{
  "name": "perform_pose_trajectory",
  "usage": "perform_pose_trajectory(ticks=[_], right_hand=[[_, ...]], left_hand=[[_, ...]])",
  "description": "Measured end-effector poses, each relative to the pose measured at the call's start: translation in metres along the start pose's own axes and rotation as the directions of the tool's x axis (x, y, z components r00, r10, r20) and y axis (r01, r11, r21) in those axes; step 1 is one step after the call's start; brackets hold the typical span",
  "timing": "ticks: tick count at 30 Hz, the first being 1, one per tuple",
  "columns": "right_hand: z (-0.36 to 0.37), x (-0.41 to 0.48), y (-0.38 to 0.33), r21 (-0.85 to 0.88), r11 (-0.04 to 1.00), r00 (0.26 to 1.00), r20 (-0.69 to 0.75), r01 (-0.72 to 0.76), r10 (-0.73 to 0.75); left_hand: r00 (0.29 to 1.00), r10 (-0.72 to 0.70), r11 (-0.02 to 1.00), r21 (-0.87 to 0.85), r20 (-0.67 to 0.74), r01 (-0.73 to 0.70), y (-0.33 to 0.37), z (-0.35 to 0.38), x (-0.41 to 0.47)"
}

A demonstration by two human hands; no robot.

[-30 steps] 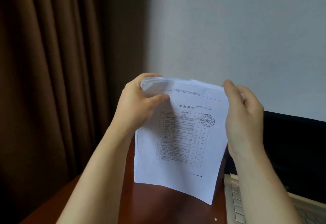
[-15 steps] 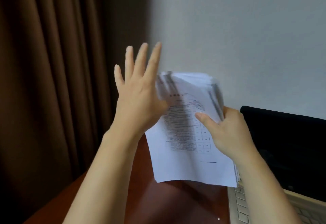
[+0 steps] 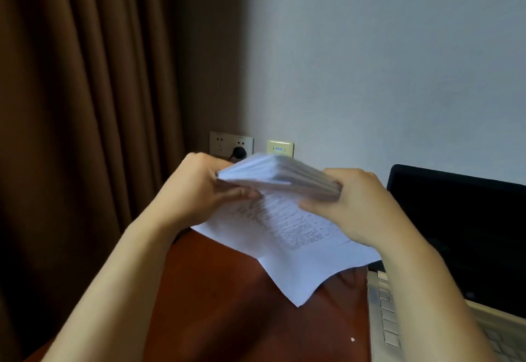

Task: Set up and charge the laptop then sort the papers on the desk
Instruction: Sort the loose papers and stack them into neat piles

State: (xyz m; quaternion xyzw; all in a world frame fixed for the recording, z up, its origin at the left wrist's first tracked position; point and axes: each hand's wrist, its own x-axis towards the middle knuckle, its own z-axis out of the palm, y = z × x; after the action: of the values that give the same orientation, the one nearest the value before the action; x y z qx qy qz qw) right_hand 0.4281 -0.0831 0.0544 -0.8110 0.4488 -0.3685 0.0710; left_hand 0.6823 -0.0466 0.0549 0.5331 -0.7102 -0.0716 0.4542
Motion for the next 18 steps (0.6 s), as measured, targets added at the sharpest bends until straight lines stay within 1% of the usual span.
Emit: perform_pose_trajectory(ticks=[2, 4, 6, 9, 10, 11, 13, 14, 15, 16, 18], right_hand=[[-0.002, 0.0, 0.017, -0.036, 0.992, 0.992, 0.011, -0.123, 0.123], [-0.004, -0.002, 0.03, 0.003, 0.984, 0.984, -0.026, -0.179, 0.179], [-0.003, -0.003, 0.037, 0.113, 0.972, 0.976, -0.041, -0.208, 0.214], [0.003, -0.001, 0.047, 0.33, 0.91, 0.962, -0.018, -0.252, 0.273], [0.005, 0.0, 0.051, 0.418, 0.871, 0.957, -0.012, -0.258, 0.289], [0.009, 0.001, 0.054, 0.534, 0.806, 0.953, -0.003, -0.256, 0.304], [0.021, -0.002, 0.06, 0.754, 0.608, 0.949, 0.063, -0.249, 0.31], [0.03, -0.005, 0.061, 0.81, 0.52, 0.944, 0.118, -0.27, 0.307], [0.039, -0.007, 0.06, 0.83, 0.467, 0.937, 0.173, -0.305, 0.304], [0.048, -0.01, 0.059, 0.827, 0.448, 0.927, 0.216, -0.34, 0.305], [0.059, -0.01, 0.059, 0.804, 0.468, 0.917, 0.229, -0.367, 0.326]], left_hand=[[0.996, -0.073, 0.987, -0.147, -0.053, 0.064, -0.02, 0.008, -0.013], [0.982, -0.154, 0.954, -0.275, -0.11, 0.119, -0.041, 0.013, -0.021], [0.964, -0.225, 0.913, -0.377, -0.14, 0.158, -0.061, 0.02, -0.026], [0.934, -0.319, 0.857, -0.469, -0.158, 0.214, -0.082, 0.032, -0.032], [0.926, -0.345, 0.835, -0.502, -0.156, 0.227, -0.088, 0.034, -0.033], [0.918, -0.365, 0.811, -0.537, -0.153, 0.233, -0.092, 0.035, -0.034], [0.908, -0.392, 0.772, -0.589, -0.149, 0.237, -0.098, 0.036, -0.036], [0.904, -0.402, 0.758, -0.607, -0.148, 0.237, -0.1, 0.037, -0.036], [0.899, -0.411, 0.743, -0.626, -0.15, 0.235, -0.101, 0.038, -0.036], [0.894, -0.422, 0.727, -0.647, -0.154, 0.232, -0.1, 0.04, -0.036], [0.88, -0.442, 0.707, -0.671, -0.176, 0.221, -0.1, 0.044, -0.034]])
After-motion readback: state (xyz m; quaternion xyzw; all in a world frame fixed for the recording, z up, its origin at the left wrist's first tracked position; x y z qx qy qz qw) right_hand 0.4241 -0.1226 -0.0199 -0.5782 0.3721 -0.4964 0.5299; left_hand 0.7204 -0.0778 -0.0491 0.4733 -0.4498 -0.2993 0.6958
